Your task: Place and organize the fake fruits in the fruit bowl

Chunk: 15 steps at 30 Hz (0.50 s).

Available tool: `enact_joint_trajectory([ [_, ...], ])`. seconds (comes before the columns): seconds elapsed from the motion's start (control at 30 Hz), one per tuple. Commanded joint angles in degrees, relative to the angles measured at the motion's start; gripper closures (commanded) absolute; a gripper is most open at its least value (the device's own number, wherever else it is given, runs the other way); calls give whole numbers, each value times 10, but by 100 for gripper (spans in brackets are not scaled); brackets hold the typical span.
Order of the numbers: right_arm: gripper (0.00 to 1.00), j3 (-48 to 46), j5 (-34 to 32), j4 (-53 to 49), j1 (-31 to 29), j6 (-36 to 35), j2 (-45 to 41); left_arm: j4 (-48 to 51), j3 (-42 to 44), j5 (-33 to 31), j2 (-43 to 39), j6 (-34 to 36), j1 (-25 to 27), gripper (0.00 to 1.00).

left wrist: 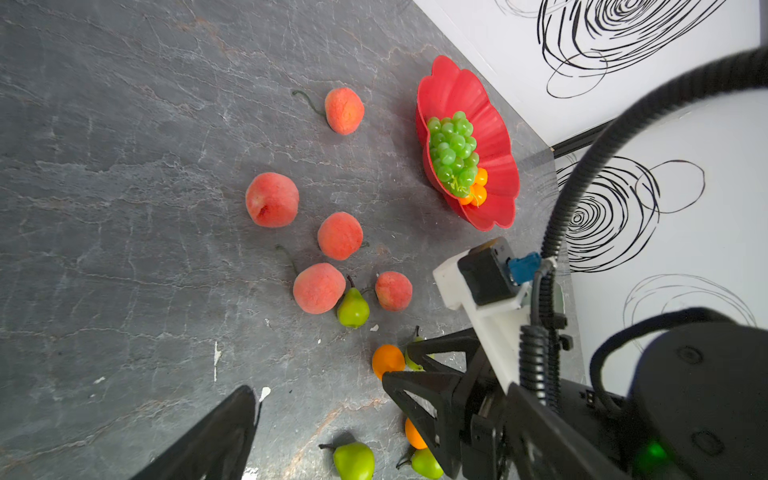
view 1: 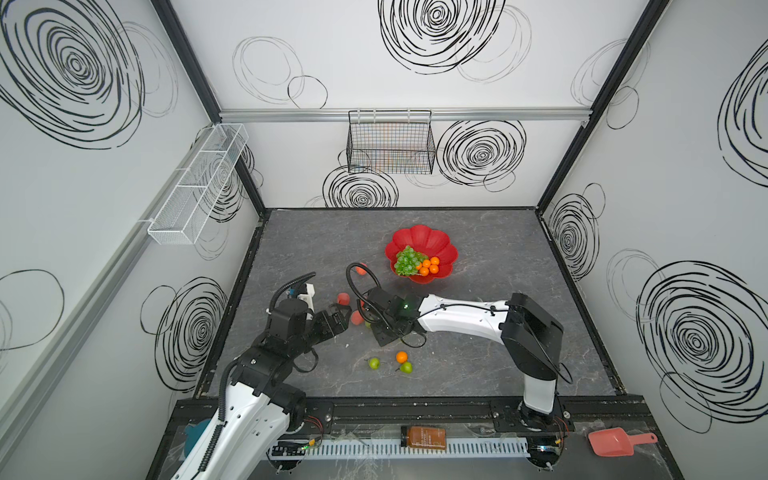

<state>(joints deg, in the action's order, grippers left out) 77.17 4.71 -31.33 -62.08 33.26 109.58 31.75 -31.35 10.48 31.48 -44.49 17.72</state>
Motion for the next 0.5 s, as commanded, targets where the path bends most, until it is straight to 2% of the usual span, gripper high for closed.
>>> enact_joint_trajectory([
  [0.0, 53, 3, -4, -11, -2, -1, 13, -6, 9, 0, -4, -9, -4, 4],
  [0.47, 54, 2, -7, -1, 10, -5, 39, -16, 10, 8, 1, -5, -8, 4],
])
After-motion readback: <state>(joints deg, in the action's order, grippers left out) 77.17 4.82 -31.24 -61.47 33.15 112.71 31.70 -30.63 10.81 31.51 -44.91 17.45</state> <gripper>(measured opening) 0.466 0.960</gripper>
